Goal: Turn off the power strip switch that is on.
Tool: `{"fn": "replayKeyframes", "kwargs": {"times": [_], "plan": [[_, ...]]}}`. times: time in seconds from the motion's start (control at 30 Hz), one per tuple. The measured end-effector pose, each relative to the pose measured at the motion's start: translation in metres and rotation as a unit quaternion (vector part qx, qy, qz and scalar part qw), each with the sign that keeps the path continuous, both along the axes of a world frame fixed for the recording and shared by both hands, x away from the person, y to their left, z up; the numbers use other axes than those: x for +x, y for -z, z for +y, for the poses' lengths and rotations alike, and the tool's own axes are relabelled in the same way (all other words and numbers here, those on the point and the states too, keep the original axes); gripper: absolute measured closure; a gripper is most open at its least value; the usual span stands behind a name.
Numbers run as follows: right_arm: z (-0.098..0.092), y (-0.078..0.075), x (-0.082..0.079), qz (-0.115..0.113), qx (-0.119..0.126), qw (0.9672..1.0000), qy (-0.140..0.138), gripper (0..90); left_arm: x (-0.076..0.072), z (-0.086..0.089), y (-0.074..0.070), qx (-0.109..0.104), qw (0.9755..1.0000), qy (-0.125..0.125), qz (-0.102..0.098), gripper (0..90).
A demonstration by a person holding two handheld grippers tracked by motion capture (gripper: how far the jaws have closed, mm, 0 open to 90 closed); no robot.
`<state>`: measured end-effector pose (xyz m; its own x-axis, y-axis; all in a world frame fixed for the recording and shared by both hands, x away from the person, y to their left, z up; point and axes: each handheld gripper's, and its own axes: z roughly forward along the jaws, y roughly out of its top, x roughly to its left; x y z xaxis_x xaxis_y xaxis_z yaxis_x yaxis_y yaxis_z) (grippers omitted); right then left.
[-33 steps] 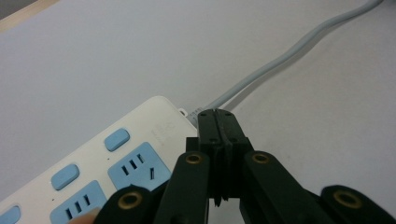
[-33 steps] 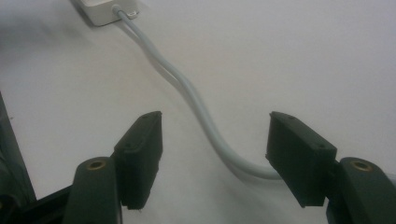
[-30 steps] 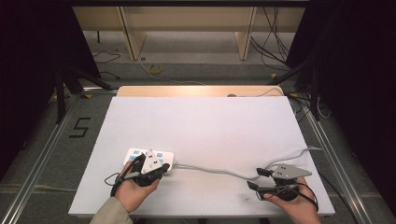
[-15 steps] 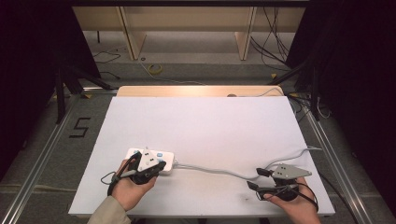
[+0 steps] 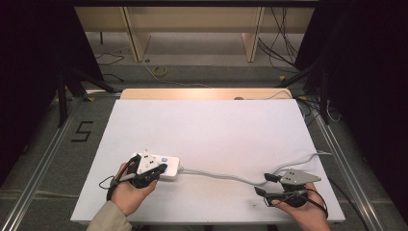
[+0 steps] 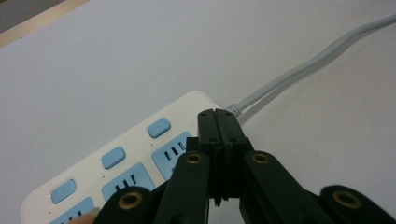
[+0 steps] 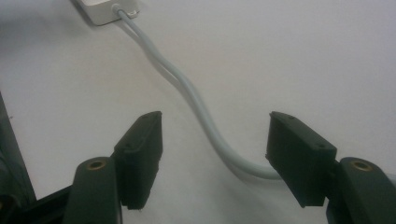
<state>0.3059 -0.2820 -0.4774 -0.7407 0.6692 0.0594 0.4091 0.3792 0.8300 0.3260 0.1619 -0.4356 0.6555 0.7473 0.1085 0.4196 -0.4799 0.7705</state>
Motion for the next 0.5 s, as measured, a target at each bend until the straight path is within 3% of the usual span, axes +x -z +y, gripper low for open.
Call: {"fn": "replayKeyframes", "kwargs": {"times": [0.5], "plan": [[-0.0004,-0.0003,0.0002,-0.002,0.0,1.0,0.0,36.9,0.0024,0.0092,-0.0016,0.008,0.9999,-0.015,-0.001,89.9]]}}
